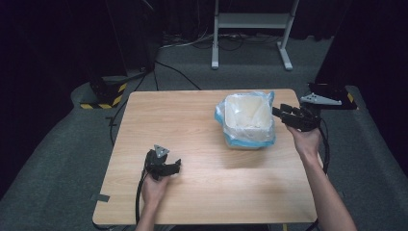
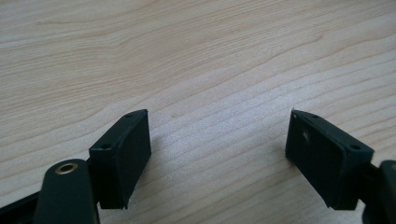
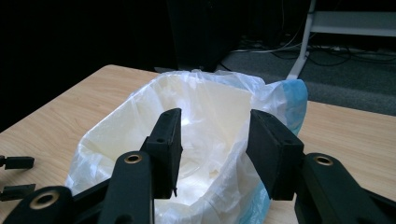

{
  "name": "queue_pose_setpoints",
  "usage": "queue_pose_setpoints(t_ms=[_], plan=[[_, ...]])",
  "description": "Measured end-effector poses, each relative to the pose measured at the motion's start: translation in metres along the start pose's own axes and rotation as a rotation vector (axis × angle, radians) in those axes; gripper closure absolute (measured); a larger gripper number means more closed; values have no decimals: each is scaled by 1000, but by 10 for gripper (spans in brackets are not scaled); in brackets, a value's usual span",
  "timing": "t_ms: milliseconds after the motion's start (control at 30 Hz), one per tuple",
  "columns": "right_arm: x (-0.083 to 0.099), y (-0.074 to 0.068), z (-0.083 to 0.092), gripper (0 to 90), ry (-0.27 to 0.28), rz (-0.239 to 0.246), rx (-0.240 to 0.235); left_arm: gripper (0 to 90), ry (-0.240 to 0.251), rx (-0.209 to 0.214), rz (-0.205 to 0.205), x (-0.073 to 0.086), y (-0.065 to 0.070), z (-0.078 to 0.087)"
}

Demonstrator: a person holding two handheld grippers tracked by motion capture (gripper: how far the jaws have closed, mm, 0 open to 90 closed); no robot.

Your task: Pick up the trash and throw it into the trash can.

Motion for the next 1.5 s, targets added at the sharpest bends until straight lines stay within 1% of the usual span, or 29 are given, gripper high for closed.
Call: queue_pose_setpoints(t_ms=[167, 267, 367, 433, 667, 767, 1500], plan=[[5, 0, 6, 537, 1, 3, 4, 220, 0, 0, 0, 0, 0, 0], [8, 1, 14, 536, 16, 1, 6, 219, 0, 0, 0, 0, 0, 0], [9, 1, 16, 530, 20, 2, 5, 220, 0, 0, 0, 0, 0, 0], [10, 1, 20, 509, 25, -6, 0, 220, 0, 0, 0, 0, 0, 0], [14, -1, 25, 485, 25, -4, 3, 220, 0, 0, 0, 0, 0, 0], [18, -3, 30, 479, 30, -6, 2, 220, 0, 0, 0, 0, 0, 0], [38, -4, 49, 475, 39, -29, -2, 219, 0, 0, 0, 0, 0, 0]])
Point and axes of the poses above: each handheld gripper's, and its own axes: z roughly backward along the jaws, x roughly out of its underside, y roughly to its right, the point moved 6 cm from there along -z, roughly forward along the jaws, and after that the axes turned 1 degree about -y, right-handed, at the moved point
